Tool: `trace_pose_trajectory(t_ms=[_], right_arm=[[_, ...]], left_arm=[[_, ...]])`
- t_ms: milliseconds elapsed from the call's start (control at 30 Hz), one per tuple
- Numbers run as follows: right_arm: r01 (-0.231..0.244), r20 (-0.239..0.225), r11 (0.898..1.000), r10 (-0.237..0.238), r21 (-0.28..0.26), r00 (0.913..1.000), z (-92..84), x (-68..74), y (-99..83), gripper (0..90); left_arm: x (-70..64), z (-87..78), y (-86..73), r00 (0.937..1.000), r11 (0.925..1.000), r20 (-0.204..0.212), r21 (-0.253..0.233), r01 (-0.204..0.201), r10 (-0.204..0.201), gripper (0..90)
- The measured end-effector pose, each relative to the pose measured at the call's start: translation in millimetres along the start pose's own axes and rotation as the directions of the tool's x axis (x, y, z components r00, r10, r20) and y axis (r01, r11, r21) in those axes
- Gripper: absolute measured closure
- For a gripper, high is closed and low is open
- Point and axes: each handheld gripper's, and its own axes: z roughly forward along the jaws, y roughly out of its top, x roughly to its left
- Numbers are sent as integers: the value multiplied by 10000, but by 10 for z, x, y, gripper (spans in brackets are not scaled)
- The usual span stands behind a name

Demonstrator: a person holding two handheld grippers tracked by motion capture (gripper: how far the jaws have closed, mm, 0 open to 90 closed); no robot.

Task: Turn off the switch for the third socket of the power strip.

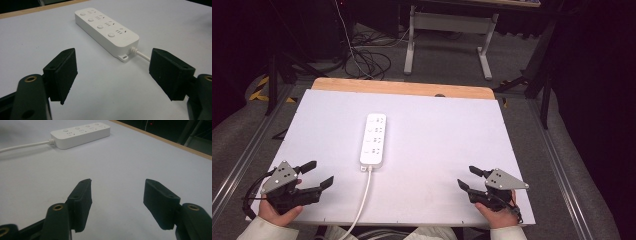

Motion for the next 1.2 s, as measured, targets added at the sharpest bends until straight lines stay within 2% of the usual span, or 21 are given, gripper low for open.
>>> trace_pose_trajectory(t_ms=[167,367,500,567,600,767,867,1033,1200], right_arm=[[25,26,10000,-25,-26,10000,-4,-1,2,400],[61,5,10000,-61,-56,10000,-3,-3,4,399],[60,-22,10000,-60,-35,10000,-1,0,7,400],[44,-33,10000,-44,-32,10000,0,2,7,400],[43,-61,10000,-43,30,10000,5,4,8,400],[17,-95,10000,-17,26,10000,10,5,8,402],[-66,-116,10000,67,60,9999,15,8,9,402],[-42,-123,9999,43,100,9999,25,8,8,402],[-54,-124,9999,55,128,9999,28,12,9,402]], left_arm=[[-8,-5,11,9992,9995,-272,73,-303,304,234],[-12,-21,23,9984,9992,-392,119,-393,397,235],[-32,-28,37,9996,9999,-264,51,-137,138,233],[-41,-39,41,9993,9993,-54,-11,-363,363,227],[-53,-40,46,9994,9994,37,36,-355,355,228],[-69,-9,89,9989,9989,47,41,-467,467,236],[-54,6,137,9995,9996,105,70,-283,282,255],[-50,53,253,9996,9990,7,343,-272,272,278],[-54,104,424,9983,9975,221,451,-541,532,288]])
